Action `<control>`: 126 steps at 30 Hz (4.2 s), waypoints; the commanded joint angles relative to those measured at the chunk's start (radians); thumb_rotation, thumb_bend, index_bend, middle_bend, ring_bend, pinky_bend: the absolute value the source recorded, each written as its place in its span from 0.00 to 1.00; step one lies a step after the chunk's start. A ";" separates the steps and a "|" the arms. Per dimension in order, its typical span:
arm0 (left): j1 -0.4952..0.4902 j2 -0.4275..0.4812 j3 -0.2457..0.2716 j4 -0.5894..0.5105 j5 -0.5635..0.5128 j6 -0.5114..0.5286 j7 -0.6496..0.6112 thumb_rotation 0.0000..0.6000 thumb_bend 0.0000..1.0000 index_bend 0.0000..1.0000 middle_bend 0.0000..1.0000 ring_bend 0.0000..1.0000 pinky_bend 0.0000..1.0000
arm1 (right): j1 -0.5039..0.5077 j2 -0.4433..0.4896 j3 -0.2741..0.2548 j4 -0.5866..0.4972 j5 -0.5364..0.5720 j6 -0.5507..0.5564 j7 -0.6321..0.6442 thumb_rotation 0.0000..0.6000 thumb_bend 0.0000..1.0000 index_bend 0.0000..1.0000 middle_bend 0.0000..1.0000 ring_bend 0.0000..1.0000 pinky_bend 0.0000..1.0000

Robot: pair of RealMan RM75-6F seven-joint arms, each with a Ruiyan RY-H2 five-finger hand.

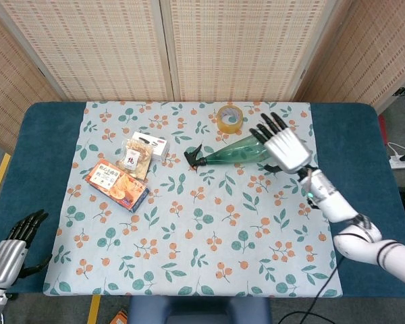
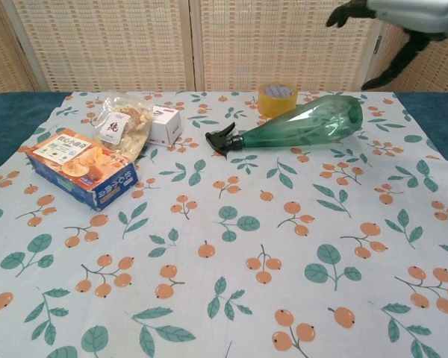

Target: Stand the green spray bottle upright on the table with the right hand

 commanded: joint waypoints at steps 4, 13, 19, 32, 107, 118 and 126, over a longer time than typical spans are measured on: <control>-0.003 0.004 -0.001 0.008 -0.003 -0.006 -0.025 1.00 0.26 0.00 0.00 0.00 0.08 | 0.187 -0.210 0.008 0.233 0.086 -0.179 -0.143 1.00 0.00 0.12 0.19 0.00 0.11; -0.013 0.006 0.002 0.007 -0.001 -0.023 -0.051 1.00 0.26 0.00 0.00 0.00 0.08 | 0.278 -0.376 -0.031 0.455 0.138 -0.271 -0.157 1.00 0.00 0.13 0.19 0.00 0.11; -0.015 0.012 0.007 -0.001 0.008 -0.025 -0.068 1.00 0.26 0.00 0.00 0.00 0.08 | 0.317 -0.455 -0.063 0.558 0.135 -0.296 -0.110 1.00 0.00 0.14 0.19 0.00 0.11; -0.023 0.015 0.010 -0.007 0.007 -0.040 -0.075 1.00 0.26 0.00 0.00 0.00 0.08 | 0.352 -0.585 -0.147 0.774 0.103 -0.353 -0.031 1.00 0.00 0.18 0.19 0.00 0.11; -0.035 0.013 0.028 -0.006 0.012 -0.061 -0.085 1.00 0.27 0.00 0.00 0.00 0.09 | 0.038 -0.411 0.096 -0.007 0.342 0.404 -0.004 1.00 0.05 0.87 0.66 0.44 0.27; -0.035 0.012 0.026 -0.008 0.009 -0.062 -0.073 1.00 0.27 0.00 0.00 0.00 0.09 | -0.003 -0.421 0.148 -0.101 0.419 0.427 0.033 1.00 0.07 0.87 0.66 0.45 0.26; -0.034 0.011 0.025 -0.004 0.008 -0.060 -0.078 1.00 0.27 0.00 0.00 0.00 0.09 | -0.006 -0.435 0.145 -0.094 0.434 0.414 0.031 1.00 0.07 0.87 0.66 0.45 0.26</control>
